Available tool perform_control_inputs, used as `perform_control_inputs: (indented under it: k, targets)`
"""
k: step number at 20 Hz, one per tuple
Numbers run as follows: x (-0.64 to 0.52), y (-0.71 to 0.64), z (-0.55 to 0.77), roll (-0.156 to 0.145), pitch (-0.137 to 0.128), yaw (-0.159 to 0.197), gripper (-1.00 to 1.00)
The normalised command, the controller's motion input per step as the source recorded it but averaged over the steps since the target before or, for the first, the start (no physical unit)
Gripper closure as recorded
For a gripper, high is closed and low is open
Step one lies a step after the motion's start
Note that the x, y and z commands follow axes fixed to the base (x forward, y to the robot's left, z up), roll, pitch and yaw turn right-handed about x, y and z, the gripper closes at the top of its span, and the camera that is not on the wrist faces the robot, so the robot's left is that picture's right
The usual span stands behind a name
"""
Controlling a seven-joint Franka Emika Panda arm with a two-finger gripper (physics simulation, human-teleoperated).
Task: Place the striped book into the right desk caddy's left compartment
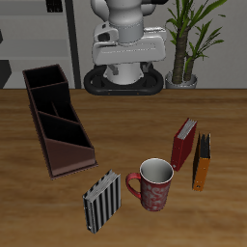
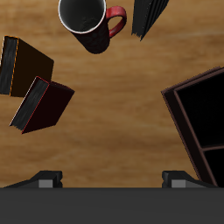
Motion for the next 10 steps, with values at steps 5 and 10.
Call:
perform_control_inputs:
  k: [5, 10]
  targets:
    - [-0.02, 0.10, 0.05, 0.033, -0.041, 0.008, -1.00]
    - [0.15, -0.03, 0.01, 0.037, 0.013, 0.080, -1.00]
